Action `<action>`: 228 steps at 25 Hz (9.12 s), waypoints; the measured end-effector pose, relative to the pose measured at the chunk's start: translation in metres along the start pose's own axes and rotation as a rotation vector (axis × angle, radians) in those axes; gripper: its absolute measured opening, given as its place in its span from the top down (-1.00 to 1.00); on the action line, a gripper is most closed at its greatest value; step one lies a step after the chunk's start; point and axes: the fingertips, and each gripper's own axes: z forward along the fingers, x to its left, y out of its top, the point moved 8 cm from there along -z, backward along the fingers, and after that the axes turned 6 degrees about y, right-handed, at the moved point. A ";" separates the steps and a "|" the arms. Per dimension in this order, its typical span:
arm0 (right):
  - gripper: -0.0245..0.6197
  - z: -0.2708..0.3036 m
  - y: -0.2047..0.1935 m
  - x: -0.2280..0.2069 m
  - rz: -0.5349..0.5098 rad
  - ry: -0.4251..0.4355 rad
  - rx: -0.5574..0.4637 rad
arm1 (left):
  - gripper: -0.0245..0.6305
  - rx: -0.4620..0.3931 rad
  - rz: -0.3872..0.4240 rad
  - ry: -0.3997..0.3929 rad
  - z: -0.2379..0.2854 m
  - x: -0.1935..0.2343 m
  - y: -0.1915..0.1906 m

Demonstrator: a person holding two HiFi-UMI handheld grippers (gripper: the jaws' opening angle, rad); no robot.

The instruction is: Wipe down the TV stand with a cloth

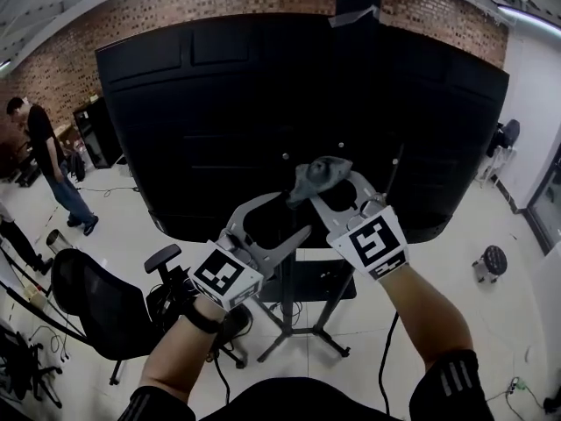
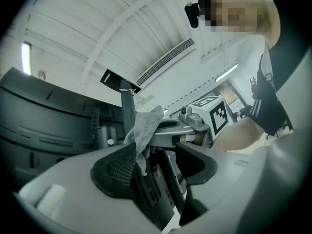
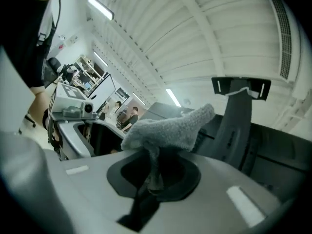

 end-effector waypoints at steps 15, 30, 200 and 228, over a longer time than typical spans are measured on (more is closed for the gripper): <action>0.83 0.163 0.011 0.068 -0.860 -0.082 0.571 | 0.11 0.042 -0.107 0.138 -0.103 0.093 -0.031; 0.83 0.211 -0.009 0.060 -0.943 -0.004 0.854 | 0.06 0.044 -0.098 0.136 -0.127 0.114 -0.047; 0.81 -0.040 -0.359 0.209 0.764 -0.077 0.367 | 0.03 0.423 -0.383 -0.074 -0.053 -0.092 -0.294; 0.81 -0.119 -0.106 -0.120 0.353 -0.149 0.082 | 0.03 0.073 -0.087 -0.073 0.071 -0.094 -0.063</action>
